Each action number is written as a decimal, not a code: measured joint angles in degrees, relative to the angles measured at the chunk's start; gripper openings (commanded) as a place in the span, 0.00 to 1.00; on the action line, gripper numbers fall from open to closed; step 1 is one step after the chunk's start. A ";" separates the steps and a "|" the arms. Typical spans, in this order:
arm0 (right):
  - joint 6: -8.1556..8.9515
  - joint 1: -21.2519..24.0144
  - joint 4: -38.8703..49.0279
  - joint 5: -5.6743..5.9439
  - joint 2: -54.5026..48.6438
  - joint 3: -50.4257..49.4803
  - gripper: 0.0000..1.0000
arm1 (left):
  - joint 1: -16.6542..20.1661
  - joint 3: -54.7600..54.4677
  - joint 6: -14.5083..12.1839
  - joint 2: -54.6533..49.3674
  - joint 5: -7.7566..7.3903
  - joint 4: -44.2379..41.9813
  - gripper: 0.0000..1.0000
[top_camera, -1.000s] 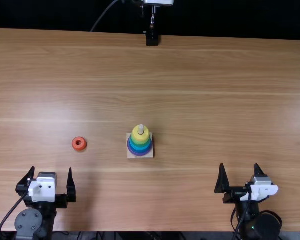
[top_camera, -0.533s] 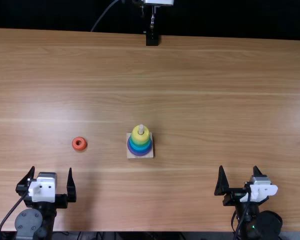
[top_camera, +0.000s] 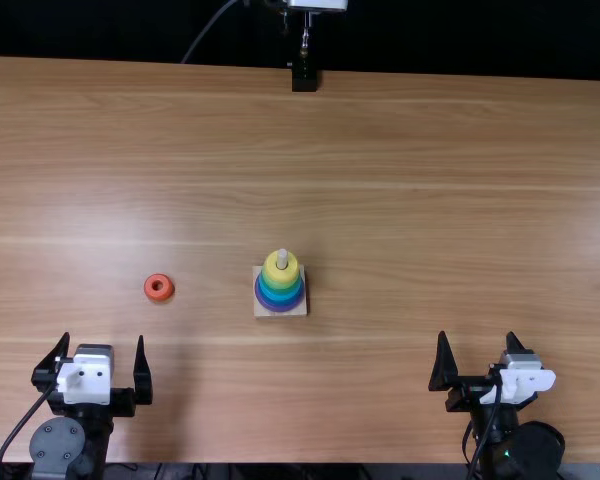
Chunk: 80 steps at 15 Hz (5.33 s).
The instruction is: Build the Hanoi tower: stack the rings onto the peg from bottom to top in this color order: purple, dark blue, light blue, dark green, light green, yellow, orange.
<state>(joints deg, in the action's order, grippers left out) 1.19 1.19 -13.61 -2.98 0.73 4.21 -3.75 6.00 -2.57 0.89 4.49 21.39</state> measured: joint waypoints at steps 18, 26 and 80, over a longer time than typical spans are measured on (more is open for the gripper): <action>-0.02 0.11 -0.04 0.02 0.00 0.02 1.00 | -1.51 46.07 0.09 70.71 -0.07 11.41 1.00; -0.02 0.09 -0.07 0.00 0.00 0.02 1.00 | -1.51 61.05 0.37 93.29 -6.54 30.95 1.00; -0.02 0.09 -0.07 0.02 0.00 0.00 1.00 | -1.97 59.65 -0.22 102.71 -9.55 27.34 0.00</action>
<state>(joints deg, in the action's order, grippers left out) 1.17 1.28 -13.67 -2.96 0.73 4.21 -5.72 65.65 -2.79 103.59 -5.06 48.73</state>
